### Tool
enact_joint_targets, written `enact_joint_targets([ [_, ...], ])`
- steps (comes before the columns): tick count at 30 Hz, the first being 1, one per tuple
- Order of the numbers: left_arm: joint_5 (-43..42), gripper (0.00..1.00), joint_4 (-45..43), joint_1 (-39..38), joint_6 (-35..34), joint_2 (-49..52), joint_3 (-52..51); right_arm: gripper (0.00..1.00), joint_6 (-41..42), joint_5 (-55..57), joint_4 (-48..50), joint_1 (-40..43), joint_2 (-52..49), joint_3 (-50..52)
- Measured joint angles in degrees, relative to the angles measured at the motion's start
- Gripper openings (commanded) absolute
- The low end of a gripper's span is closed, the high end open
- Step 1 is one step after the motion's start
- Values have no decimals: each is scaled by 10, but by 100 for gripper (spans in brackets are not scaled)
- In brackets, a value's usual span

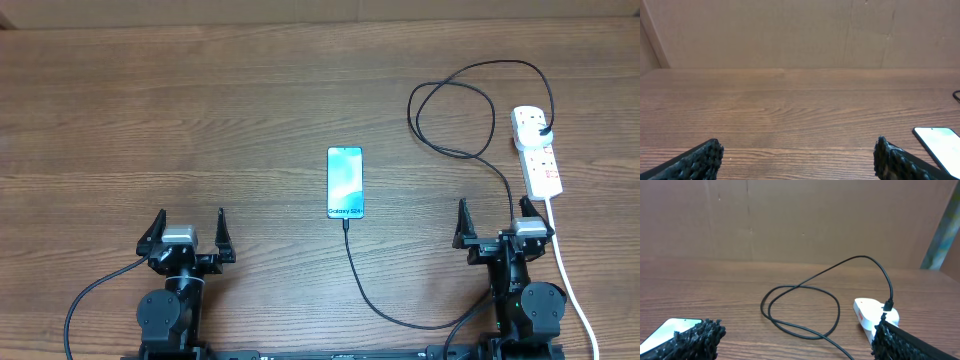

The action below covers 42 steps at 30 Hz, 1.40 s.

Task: Plug charger to phone and switch on socket

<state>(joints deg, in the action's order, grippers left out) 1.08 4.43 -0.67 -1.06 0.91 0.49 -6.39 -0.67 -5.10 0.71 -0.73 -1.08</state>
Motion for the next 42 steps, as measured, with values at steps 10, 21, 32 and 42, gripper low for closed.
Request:
enact_joint_targets([
  [10,0,100,0,0,0,0,0,100,4,0,0,22,0,0],
  [21,0,99,0,0,0,0,0,100,4,0,0,30,0,0],
  [32,0,100,0,0,0,0,0,100,4,0,0,30,0,0],
  [42,0,99,0,0,0,0,0,100,4,0,0,30,0,0],
])
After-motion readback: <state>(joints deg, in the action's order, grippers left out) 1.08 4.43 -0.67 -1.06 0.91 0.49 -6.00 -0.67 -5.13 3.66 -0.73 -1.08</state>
